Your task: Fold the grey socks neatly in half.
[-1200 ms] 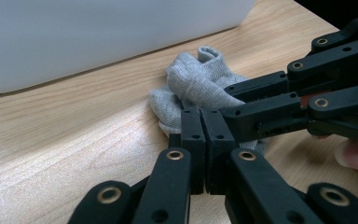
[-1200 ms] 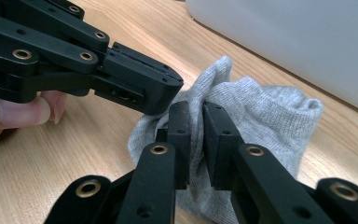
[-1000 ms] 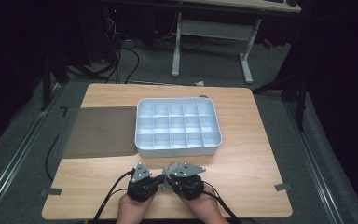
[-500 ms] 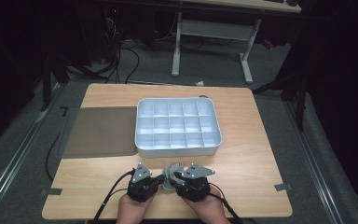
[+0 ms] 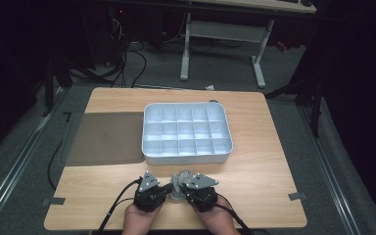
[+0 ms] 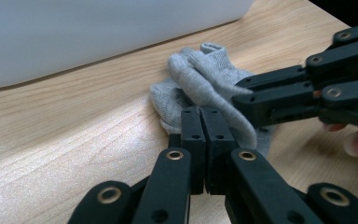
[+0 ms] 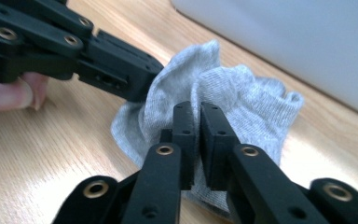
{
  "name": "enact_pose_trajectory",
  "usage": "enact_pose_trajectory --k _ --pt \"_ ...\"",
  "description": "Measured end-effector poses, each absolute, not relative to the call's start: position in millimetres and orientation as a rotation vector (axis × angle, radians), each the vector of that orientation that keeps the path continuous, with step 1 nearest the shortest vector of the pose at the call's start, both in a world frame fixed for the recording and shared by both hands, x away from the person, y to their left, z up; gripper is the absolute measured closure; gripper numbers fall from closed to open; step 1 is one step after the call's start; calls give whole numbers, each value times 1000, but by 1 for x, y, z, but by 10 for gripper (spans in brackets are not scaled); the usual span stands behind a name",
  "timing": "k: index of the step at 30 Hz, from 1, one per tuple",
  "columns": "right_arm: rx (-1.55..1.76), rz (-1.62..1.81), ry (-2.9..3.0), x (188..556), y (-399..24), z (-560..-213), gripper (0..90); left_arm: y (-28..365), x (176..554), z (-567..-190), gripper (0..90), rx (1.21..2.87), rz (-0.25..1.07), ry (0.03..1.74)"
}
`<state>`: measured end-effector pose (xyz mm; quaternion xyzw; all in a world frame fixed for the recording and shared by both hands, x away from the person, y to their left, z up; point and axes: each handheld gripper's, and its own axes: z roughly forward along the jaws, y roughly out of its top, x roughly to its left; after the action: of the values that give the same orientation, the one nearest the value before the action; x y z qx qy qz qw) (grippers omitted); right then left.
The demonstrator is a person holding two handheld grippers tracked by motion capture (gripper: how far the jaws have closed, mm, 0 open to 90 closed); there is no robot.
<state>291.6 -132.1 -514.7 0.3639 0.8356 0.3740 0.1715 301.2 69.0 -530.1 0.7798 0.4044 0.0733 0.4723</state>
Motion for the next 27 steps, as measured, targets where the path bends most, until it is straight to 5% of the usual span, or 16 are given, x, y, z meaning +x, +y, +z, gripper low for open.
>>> enact_pose_trajectory --k 9,27 --pt "976 1154 2357 285 -124 -500 871 67 300 -530 888 1916 176 984" --pt "989 1110 2430 285 -114 -525 869 80 299 -513 886 1849 230 968"
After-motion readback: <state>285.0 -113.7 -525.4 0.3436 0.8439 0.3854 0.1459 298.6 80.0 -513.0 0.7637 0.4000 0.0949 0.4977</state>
